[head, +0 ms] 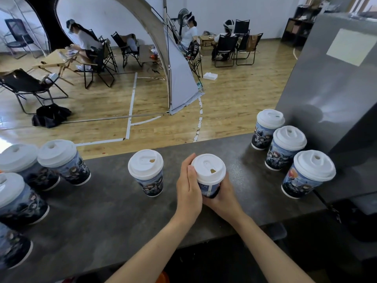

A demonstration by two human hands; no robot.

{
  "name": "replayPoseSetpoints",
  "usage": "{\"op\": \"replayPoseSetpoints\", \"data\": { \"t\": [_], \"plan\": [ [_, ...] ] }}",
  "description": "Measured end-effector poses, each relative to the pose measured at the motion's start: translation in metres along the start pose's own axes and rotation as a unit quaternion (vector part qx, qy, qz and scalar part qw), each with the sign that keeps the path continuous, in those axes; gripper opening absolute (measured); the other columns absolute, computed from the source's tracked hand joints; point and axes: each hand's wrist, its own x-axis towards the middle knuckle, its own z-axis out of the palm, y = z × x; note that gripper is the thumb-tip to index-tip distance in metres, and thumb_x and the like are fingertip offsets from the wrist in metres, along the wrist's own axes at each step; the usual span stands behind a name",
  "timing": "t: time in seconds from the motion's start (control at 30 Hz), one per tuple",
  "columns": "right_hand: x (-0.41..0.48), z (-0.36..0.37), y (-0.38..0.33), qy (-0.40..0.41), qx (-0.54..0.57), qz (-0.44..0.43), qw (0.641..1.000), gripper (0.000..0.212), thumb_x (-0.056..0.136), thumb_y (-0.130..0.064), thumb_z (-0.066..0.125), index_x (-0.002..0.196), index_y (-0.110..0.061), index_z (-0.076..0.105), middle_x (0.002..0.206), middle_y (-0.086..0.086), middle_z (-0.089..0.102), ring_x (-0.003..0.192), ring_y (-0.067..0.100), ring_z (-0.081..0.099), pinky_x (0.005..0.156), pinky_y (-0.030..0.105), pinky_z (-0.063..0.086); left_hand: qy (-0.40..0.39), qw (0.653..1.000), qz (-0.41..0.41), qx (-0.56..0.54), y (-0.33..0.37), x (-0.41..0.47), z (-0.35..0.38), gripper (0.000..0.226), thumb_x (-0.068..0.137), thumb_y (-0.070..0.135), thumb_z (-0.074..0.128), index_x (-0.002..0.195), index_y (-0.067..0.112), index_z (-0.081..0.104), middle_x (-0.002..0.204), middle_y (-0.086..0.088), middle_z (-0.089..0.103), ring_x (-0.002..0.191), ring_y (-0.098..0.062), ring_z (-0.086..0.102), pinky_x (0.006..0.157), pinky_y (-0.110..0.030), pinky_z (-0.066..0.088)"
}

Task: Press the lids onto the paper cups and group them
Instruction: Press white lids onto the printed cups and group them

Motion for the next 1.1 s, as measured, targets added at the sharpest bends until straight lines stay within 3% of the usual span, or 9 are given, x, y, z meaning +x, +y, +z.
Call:
{"op": "replayPoseSetpoints", "data": {
  "t": [0.27,0.43,0.53,0.63,0.7,0.77,0.83,0.93,1.1],
  "plan": [
    [0.002,-0.001,0.005,0.033,-0.001,0.003,0.999,0.094,0.068,-0.023,0.098,0.146,-0.025,0.046,0.142,-0.007,0.061,0.133,0.016,0.059,0.106,0.029,0.052,-0.044,0.995,-0.069,-0.049,0.011,0.029,0.0,0.036,0.11,0.007,0.035,0.113,0.016,0.069,0.108,0.009,0.073,0.099,0.003,0.067,0.085,-0.011,0.048],
    [-0.003,0.003,0.0,0.04,-0.009,0.004,0.999,0.102,0.062,-0.058,0.095,0.145,-0.035,0.04,0.14,-0.017,0.059,0.13,0.008,0.06,0.099,0.029,0.056,0.034,0.999,-0.007,-0.003,0.0,0.009,0.002,0.032,0.112,0.016,0.033,0.116,0.02,0.065,0.105,0.017,0.071,0.103,0.001,0.065,0.087,-0.013,0.048],
    [-0.005,0.003,-0.001,0.031,-0.031,0.01,0.999,0.097,0.062,-0.063,0.092,0.143,-0.041,0.043,0.136,-0.026,0.059,0.127,-0.001,0.059,0.097,0.019,0.053,0.045,0.999,-0.014,-0.009,0.001,0.006,0.004,0.031,0.106,0.024,0.035,0.113,0.026,0.065,0.104,0.023,0.07,0.103,0.001,0.064,0.085,-0.012,0.047],
    [-0.003,0.001,-0.005,0.001,-0.069,-0.001,0.998,0.083,0.065,-0.046,0.092,0.132,-0.06,0.045,0.129,-0.035,0.06,0.119,-0.009,0.061,0.092,0.008,0.05,-0.008,0.996,-0.08,-0.043,0.006,0.024,0.005,0.034,0.107,0.013,0.039,0.105,0.022,0.071,0.101,0.011,0.075,0.098,-0.002,0.068,0.083,-0.016,0.05],
    [-0.001,0.001,-0.002,-0.009,-0.053,-0.01,0.999,0.082,0.069,-0.033,0.091,0.139,-0.048,0.05,0.135,-0.027,0.063,0.126,-0.002,0.06,0.103,0.017,0.05,-0.043,0.994,-0.088,-0.054,0.01,0.034,0.003,0.037,0.107,0.007,0.038,0.102,0.016,0.073,0.099,0.005,0.076,0.094,-0.003,0.069,0.082,-0.015,0.05],
    [0.0,0.002,0.0,-0.007,-0.032,-0.005,0.999,0.087,0.069,-0.042,0.094,0.143,-0.037,0.05,0.139,-0.021,0.062,0.13,0.002,0.059,0.107,0.021,0.049,-0.04,0.995,-0.076,-0.053,0.009,0.035,0.002,0.038,0.108,0.005,0.035,0.104,0.012,0.072,0.101,0.004,0.076,0.095,-0.003,0.068,0.083,-0.015,0.05],
    [0.0,0.003,-0.002,0.003,-0.025,0.008,1.0,0.096,0.063,-0.058,0.095,0.143,-0.041,0.045,0.139,-0.02,0.06,0.13,0.003,0.058,0.104,0.024,0.052,0.0,0.998,-0.054,-0.046,0.003,0.026,0.004,0.036,0.111,0.009,0.034,0.108,0.014,0.07,0.103,0.005,0.074,0.099,-0.006,0.068,0.087,-0.017,0.051],
    [-0.002,0.004,0.0,0.021,-0.035,0.01,0.999,0.099,0.064,-0.053,0.097,0.145,-0.037,0.043,0.142,-0.017,0.058,0.133,0.007,0.057,0.104,0.026,0.053,0.053,0.997,-0.012,-0.057,-0.002,0.012,0.007,0.032,0.106,0.022,0.035,0.11,0.017,0.067,0.103,0.011,0.072,0.101,-0.005,0.066,0.086,-0.016,0.05],
    [0.0,0.0,0.006,-0.003,-0.06,0.023,0.998,0.089,0.069,-0.034,0.094,0.146,-0.034,0.05,0.141,-0.014,0.062,0.132,0.008,0.059,0.108,0.043,0.053,-0.058,0.996,-0.049,-0.049,0.003,0.035,-0.002,0.033,0.097,0.027,0.041,0.104,0.017,0.072,0.102,0.005,0.076,0.1,-0.009,0.069,0.087,-0.021,0.052]
  ]
}}
